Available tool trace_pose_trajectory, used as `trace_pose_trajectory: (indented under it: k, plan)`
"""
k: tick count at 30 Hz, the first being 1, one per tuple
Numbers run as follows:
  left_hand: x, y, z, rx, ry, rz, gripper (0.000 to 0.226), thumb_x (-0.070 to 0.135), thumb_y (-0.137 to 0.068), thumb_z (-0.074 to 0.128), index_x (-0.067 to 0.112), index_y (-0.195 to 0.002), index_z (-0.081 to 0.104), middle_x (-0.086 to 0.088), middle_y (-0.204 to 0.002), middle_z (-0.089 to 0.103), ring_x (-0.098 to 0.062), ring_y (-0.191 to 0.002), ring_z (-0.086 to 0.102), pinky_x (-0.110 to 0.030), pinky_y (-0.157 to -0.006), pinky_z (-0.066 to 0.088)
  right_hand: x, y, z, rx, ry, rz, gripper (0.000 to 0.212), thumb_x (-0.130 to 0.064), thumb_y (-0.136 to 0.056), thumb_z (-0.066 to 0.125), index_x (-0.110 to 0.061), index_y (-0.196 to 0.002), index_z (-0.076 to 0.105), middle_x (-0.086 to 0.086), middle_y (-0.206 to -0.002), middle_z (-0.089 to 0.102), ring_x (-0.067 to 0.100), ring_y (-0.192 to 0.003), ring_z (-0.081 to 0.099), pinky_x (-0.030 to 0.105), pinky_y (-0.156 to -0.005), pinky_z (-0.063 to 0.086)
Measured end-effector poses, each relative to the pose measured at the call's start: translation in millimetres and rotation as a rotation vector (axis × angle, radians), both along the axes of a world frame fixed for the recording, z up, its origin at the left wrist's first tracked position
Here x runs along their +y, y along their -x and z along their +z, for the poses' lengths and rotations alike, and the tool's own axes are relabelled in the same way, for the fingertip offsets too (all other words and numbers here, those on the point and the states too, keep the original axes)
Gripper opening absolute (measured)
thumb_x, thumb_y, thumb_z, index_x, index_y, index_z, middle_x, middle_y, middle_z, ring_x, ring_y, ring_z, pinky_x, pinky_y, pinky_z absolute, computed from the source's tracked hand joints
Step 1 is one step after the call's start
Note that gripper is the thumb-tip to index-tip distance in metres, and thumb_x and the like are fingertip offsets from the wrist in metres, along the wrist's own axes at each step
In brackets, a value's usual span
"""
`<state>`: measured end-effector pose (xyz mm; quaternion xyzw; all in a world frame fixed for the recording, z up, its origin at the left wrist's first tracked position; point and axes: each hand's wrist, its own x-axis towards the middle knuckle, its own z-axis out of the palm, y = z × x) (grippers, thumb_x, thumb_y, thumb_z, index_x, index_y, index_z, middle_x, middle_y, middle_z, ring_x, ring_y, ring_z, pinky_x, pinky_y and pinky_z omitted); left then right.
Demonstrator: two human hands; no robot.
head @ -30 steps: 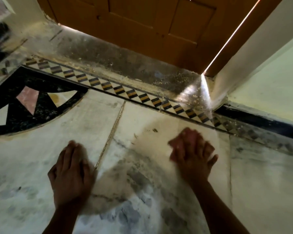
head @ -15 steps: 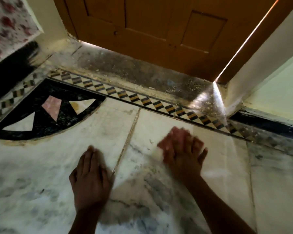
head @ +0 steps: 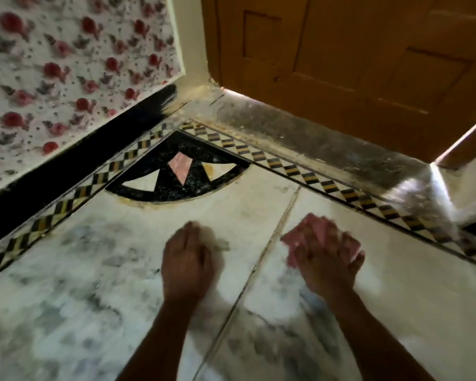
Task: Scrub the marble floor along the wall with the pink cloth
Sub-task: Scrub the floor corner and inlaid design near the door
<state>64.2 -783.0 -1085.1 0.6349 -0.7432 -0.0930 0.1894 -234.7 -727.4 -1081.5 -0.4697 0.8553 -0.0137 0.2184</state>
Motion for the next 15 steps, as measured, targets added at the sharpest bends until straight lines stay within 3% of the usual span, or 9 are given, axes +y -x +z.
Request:
trace_pose_trajectory:
  k: [3,6,9,10,12,15]
  plan:
    - [-22,-52,-1,-0.159,-0.01,0.127,0.063,0.04,-0.099,0.046,0.002,-0.148,0.056,-0.027,-0.153,0.056,-0.046,-0.136,0.056,-0.057,-0.114,0.047,-64,-29,-3,-0.109,0.035,-0.069,0.065,-0.071,-0.106,0.016,-0.058,-0.164,-0.009,0.006,-0.176,-0.03,0.045,-0.16,-0.028,0.071,-0.125,-0.013]
    - [-25,-76,-2,-0.098,-0.007,0.237,0.065,0.049,-0.104,0.038,0.01,-0.154,0.054,-0.022,-0.163,0.048,-0.043,-0.148,0.047,-0.06,-0.119,0.038,-69,-75,-4,-0.005,0.066,0.22,0.059,-0.067,-0.107,0.017,-0.061,-0.162,-0.003,0.003,-0.177,-0.027,0.042,-0.161,-0.028,0.067,-0.127,-0.018]
    - [-22,-72,-3,-0.028,-0.004,0.263,0.064,0.049,-0.103,0.039,0.014,-0.155,0.054,-0.016,-0.167,0.046,-0.038,-0.152,0.044,-0.059,-0.122,0.033,-17,-85,-4,0.106,0.224,0.431,0.06,-0.07,-0.101,0.019,-0.064,-0.16,0.018,-0.002,-0.181,-0.005,0.037,-0.166,-0.005,0.066,-0.131,-0.002]
    - [-22,-72,-2,-0.026,-0.002,0.26,0.064,0.049,-0.103,0.04,0.014,-0.154,0.055,-0.015,-0.166,0.046,-0.038,-0.152,0.044,-0.059,-0.122,0.034,-4,-79,-5,0.121,0.226,0.415,0.062,-0.074,-0.098,0.017,-0.065,-0.16,0.019,-0.005,-0.181,-0.001,0.035,-0.167,0.001,0.065,-0.131,0.001]
    - [-24,-73,-2,-0.034,0.006,0.258,0.062,0.048,-0.102,0.041,0.014,-0.152,0.057,-0.015,-0.165,0.048,-0.038,-0.149,0.047,-0.059,-0.12,0.037,-8,-61,-6,0.129,0.141,0.304,0.068,-0.079,-0.093,0.005,-0.066,-0.16,0.002,-0.005,-0.181,-0.008,0.035,-0.166,-0.003,0.064,-0.131,-0.001]
    - [-25,-74,-3,-0.032,0.012,0.271,0.059,0.047,-0.103,0.042,0.015,-0.149,0.058,-0.014,-0.163,0.05,-0.038,-0.147,0.049,-0.058,-0.118,0.039,-70,-66,-8,0.131,0.159,0.075,0.074,-0.076,-0.095,0.005,-0.053,-0.165,-0.005,0.012,-0.18,-0.008,0.048,-0.163,-0.006,0.069,-0.13,-0.003]
